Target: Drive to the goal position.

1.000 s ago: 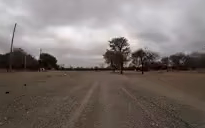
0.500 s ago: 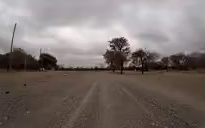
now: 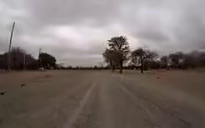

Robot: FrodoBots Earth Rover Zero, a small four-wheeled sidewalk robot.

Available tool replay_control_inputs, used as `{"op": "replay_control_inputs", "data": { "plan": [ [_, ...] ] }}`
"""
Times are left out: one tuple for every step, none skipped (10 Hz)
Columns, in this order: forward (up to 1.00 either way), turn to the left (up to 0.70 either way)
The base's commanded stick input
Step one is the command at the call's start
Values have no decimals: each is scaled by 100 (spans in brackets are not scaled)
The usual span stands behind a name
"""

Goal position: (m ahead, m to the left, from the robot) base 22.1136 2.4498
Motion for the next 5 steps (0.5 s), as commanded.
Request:
{"op": "replay_control_inputs", "data": {
  "plan": [
    [70, -1],
    [70, -1],
    [70, -1],
    [70, -1],
    [70, -1]
  ]
}}
